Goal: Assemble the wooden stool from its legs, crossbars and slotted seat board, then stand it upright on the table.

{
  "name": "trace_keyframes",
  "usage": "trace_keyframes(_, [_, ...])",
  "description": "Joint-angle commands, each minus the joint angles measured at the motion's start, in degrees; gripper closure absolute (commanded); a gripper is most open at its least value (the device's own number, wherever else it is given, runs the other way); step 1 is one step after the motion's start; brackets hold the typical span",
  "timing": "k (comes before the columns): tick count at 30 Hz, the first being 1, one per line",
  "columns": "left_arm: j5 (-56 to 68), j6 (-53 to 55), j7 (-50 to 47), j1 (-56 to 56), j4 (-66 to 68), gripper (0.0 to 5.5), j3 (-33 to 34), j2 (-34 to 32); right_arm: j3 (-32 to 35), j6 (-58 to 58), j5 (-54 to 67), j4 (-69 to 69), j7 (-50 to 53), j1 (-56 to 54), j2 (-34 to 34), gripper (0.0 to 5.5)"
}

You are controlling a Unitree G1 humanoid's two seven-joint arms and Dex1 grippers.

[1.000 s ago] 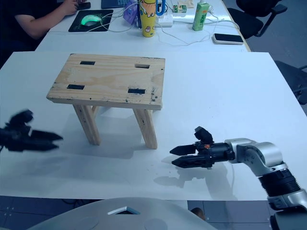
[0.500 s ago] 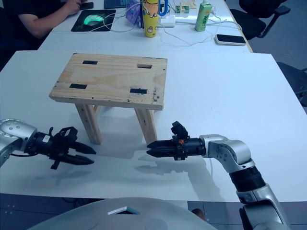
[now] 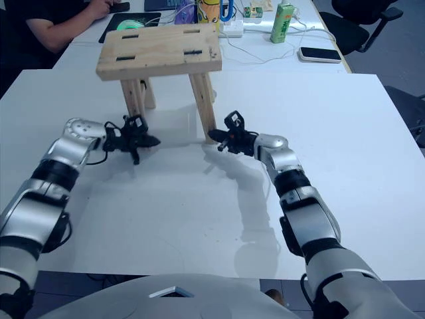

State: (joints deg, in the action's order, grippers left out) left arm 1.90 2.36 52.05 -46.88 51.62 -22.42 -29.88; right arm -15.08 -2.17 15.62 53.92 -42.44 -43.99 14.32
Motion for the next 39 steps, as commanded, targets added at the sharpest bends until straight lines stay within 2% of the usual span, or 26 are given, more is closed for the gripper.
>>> trace_keyframes(1, [-7.6, -4.7, -27.9, -18.5, 22.6, 5.50, 2.7, 8.7, -1.1, 11.7, -12.7, 20.0, 23.8, -17.5, -6.9, 5.49])
trace_keyframes(6, [-9.9, -7.8, -33.7, -18.8, 25.3, 5.50, 3.8, 12.0, 1.2, 14.9, -16.4, 22.7, 32.0, -18.4, -6.4, 5.49])
trace_keyframes(9, [-7.7, -11.8, -33.7, -14.5, 25.2, 5.50, 8.6, 13.8, 5.4, 18.6, -15.7, 22.7, 30.2, -16.2, -5.4, 5.49])
trace_keyframes(11, [-2.7, -16.6, -31.6, -9.0, 22.4, 5.50, 14.1, 15.2, 9.1, 22.0, -13.4, 21.0, 27.3, -13.7, -2.9, 5.49])
trace_keyframes(14, [4.0, -23.4, -30.7, 4.9, 9.2, 5.50, 20.6, 16.7, 15.8, 24.9, -8.5, 16.4, 21.3, -8.8, 1.5, 5.49])
trace_keyframes(16, [7.0, -23.5, -32.6, 14.5, -3.7, 5.50, 23.4, 17.5, 20.5, 23.8, -4.1, 11.8, 17.6, -4.8, 3.8, 5.49])
trace_keyframes(20, [10.1, -20.6, -36.5, 22.4, -19.4, 5.50, 27.3, 18.2, 23.8, 19.1, -1.1, 7.3, 17.0, -2.8, 3.8, 5.49])
trace_keyframes(25, [11.4, -15.3, -43.4, 16.0, -21.6, 5.50, 31.7, 18.5, 25.8, 13.2, -0.4, 7.8, 22.1, -5.2, 0.7, 5.49])
trace_keyframes(29, [7.7, -13.5, -46.0, 10.7, -20.3, 5.50, 30.8, 17.6, 22.6, 14.5, -7.8, 4.3, 33.1, -4.1, -0.1, 5.49])
trace_keyframes(33, [5.8, -14.1, -45.5, 7.7, -17.0, 5.50, 31.0, 16.2, 18.8, 13.4, -13.8, -1.2, 39.2, -3.3, -2.3, 5.49])
trace_keyframes(39, [6.6, -13.5, -41.0, 1.9, -6.1, 5.50, 32.1, 14.2, 18.7, 11.9, -12.8, -5.8, 40.3, -1.4, -7.5, 5.49])
